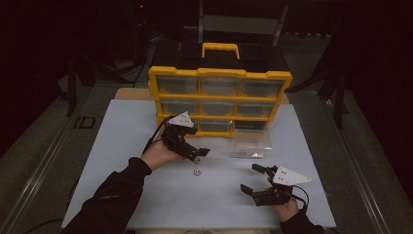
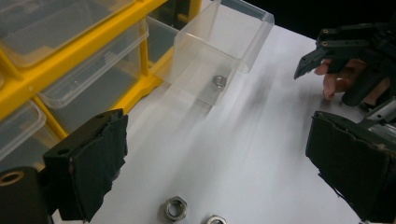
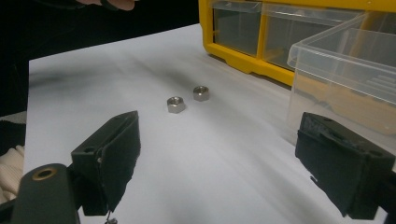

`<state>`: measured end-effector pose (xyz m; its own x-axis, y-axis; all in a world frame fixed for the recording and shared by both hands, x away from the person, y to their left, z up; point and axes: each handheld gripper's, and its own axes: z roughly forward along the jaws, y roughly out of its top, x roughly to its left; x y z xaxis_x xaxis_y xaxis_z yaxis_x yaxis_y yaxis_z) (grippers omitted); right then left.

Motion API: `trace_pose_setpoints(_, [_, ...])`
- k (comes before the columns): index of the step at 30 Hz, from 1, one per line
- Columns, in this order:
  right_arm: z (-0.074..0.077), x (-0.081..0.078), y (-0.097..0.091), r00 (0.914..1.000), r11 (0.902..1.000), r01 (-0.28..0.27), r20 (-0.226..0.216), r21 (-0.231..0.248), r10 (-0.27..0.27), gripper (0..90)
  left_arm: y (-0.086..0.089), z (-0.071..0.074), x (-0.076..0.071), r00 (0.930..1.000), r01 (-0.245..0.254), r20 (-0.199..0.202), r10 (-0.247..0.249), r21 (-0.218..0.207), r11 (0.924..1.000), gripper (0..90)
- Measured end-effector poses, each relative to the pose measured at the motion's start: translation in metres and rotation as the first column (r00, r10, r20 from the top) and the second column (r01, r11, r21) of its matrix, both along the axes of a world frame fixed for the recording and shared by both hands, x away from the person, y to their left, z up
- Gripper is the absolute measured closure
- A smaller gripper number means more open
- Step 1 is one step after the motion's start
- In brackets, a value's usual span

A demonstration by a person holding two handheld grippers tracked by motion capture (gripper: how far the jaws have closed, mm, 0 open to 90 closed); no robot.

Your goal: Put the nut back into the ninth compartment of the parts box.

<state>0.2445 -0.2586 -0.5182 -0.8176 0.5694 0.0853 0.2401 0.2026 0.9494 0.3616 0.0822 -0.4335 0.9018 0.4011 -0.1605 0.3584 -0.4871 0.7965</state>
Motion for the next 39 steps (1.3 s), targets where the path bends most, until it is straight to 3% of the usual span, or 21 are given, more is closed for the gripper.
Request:
trace_pose_setpoints(9, [0.0,0.0,0.001,1.0,1.0,-0.004,-0.002,-0.003,0.004,14.2,0.008,-0.014,-0.004,0.9996,-0.005,0.027,0.005,-0.019,0.9998,8.0])
trace_pose_setpoints(12, [0.0,0.0,0.001,1.0,1.0,-0.005,0.0,-0.004,0.005,14.1,0.008,-0.022,-0.005,0.999,-0.003,0.044,0.003,0.004,1.0,11.0])
trace_pose_setpoints(20, [0.0,0.0,0.001,0.9999,0.9999,-0.01,-0.002,-0.006,0.01,14.1,0.006,-0.047,-0.004,0.9996,0.027,0.01,-0.027,0.02,0.9995,18.7])
trace_pose_setpoints(26, [0.0,0.0,0.001,0.9999,0.9999,-0.012,-0.003,-0.005,0.012,14.2,0.007,-0.062,-0.002,0.9999,0.012,-0.009,-0.012,0.046,0.9989,27.1])
trace_pose_setpoints(32, [0.0,0.0,0.001,0.9999,0.9999,-0.012,-0.002,-0.005,0.012,14.1,0.006,-0.075,0.0,0.9996,0.016,-0.023,-0.015,0.074,0.9971,41.0])
trace_pose_setpoints(39, [0.0,0.0,0.001,0.9999,0.9999,-0.011,-0.002,-0.005,0.011,14.2,0.002,-0.087,0.004,0.9998,-0.002,-0.022,0.005,0.124,0.9923,48.5])
